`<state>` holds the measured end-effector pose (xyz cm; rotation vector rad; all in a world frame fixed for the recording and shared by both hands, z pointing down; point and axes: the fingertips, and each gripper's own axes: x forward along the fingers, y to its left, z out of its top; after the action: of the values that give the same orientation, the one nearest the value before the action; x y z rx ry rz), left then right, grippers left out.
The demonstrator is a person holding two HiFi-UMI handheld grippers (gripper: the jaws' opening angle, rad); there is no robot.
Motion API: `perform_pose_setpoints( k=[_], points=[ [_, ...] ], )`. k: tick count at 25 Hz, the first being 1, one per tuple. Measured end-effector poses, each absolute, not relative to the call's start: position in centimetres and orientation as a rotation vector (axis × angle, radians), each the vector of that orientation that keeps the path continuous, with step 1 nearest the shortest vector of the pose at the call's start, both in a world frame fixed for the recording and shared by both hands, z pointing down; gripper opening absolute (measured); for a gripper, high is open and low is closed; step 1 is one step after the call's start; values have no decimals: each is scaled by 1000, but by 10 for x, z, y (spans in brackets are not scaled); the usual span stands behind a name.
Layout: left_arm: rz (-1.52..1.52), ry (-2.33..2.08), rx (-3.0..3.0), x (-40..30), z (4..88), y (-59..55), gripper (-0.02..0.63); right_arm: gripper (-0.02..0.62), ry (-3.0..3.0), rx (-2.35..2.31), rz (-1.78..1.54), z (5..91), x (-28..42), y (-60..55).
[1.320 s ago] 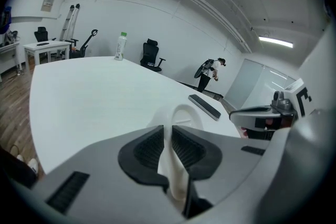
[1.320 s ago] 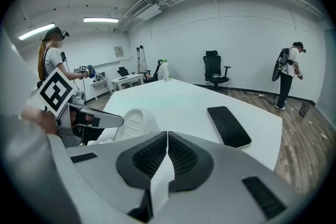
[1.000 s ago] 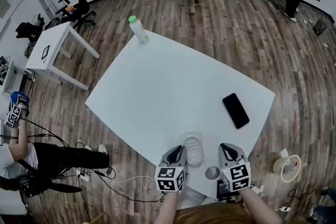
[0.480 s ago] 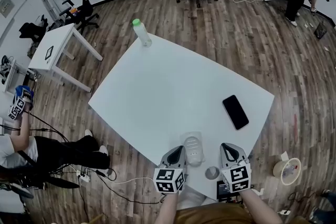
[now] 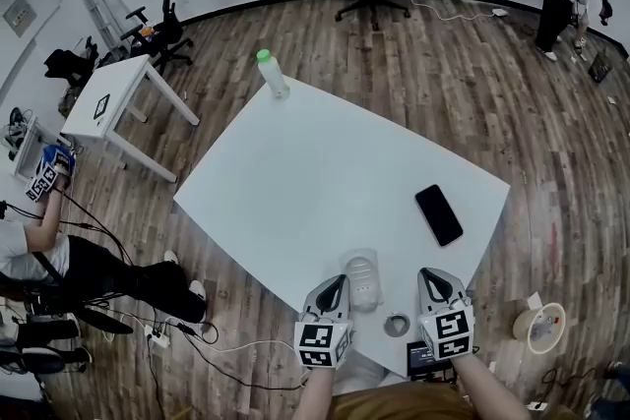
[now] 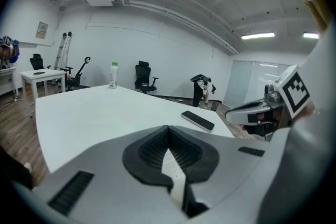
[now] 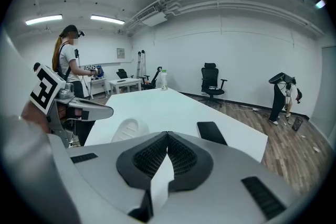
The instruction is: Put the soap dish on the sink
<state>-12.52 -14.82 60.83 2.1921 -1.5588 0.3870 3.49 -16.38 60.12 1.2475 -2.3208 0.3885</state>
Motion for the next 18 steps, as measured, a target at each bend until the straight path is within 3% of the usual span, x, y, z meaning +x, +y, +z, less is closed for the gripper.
perform_pose_setpoints(
  k=[18],
  points=[
    [275, -1793, 2258, -140, 521, -140, 6, 9, -2460, 1398, 271, 514, 59, -170]
  ],
)
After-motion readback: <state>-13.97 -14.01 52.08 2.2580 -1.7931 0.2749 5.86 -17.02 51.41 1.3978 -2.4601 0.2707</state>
